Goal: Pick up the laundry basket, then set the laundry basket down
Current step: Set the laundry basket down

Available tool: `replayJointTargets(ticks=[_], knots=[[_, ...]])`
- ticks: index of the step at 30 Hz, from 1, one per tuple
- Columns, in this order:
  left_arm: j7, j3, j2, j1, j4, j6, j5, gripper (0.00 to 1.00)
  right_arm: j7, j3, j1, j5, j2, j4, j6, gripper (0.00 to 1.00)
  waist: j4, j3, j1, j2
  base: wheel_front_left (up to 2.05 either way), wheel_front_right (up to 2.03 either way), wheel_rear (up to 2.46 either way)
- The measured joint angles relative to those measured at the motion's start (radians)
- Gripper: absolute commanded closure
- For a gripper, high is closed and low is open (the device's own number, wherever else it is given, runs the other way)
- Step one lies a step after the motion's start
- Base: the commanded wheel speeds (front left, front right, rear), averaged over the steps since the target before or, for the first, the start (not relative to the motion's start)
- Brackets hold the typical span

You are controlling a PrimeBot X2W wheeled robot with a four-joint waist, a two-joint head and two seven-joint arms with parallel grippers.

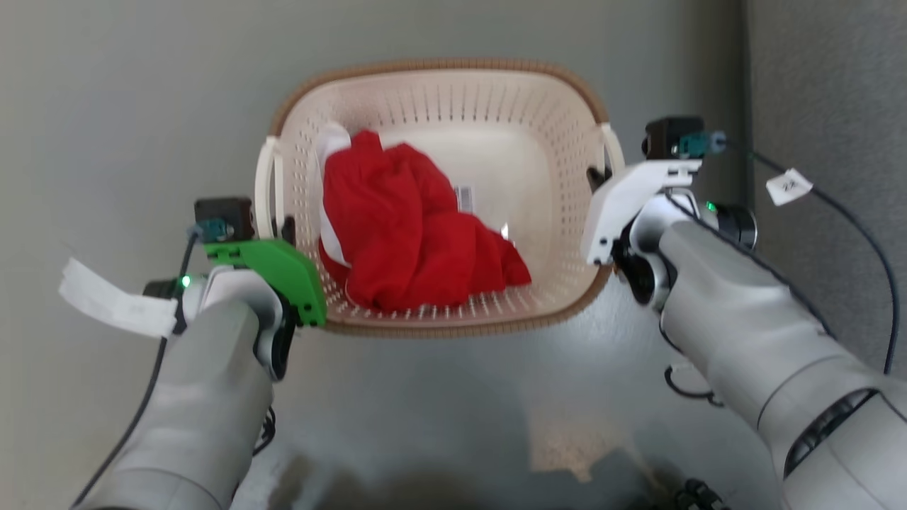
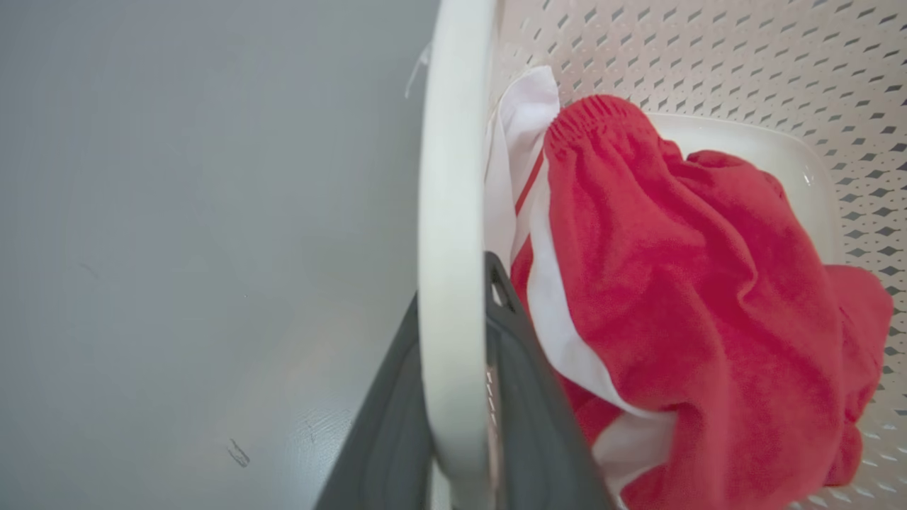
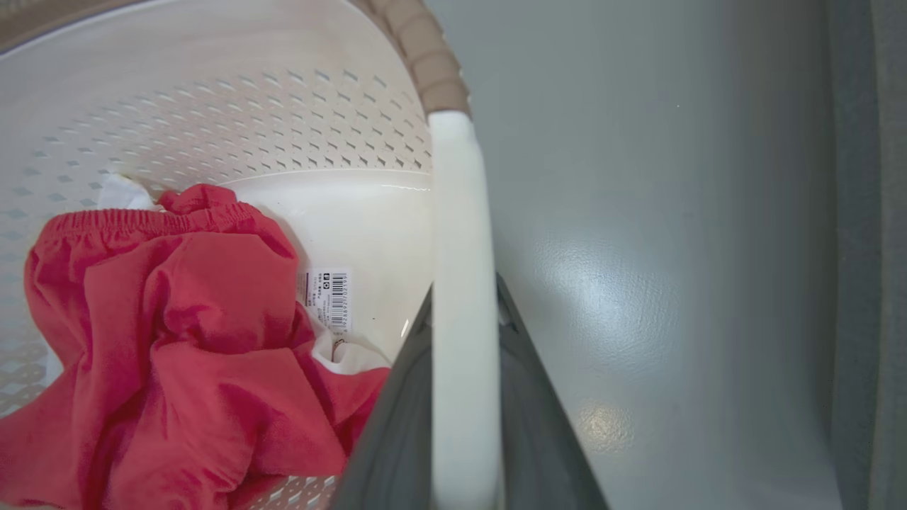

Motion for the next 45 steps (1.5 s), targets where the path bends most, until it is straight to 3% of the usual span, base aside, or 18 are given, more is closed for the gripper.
replayJointTargets(ticks=[14, 44, 45], knots=[[-0.046, 0.003, 0.0, -0.116, -0.002, 0.004, 0.009, 1.0, -0.065, -0.02, -0.124, -0.013, 0.0, 0.038, 0.001, 1.0, 0.002, 0.195, 0.0001, 0.0, 0.0, 0.0, 0.0], [-0.082, 0.002, -0.002, -0.196, 0.038, -0.006, 0.036, 1.0, -0.125, 0.0, -0.192, -0.02, 0.002, 0.063, 0.001, 1.0, 0.008, 0.3, 0.0, 0.0, 0.0, 0.0, 0.0], [-0.088, 0.002, -0.003, -0.196, 0.04, -0.006, 0.036, 0.73, -0.128, 0.0, -0.192, -0.02, 0.002, 0.066, 0.001, 0.88, 0.008, 0.299, 0.0, 0.0, 0.0, 0.0, 0.0]])
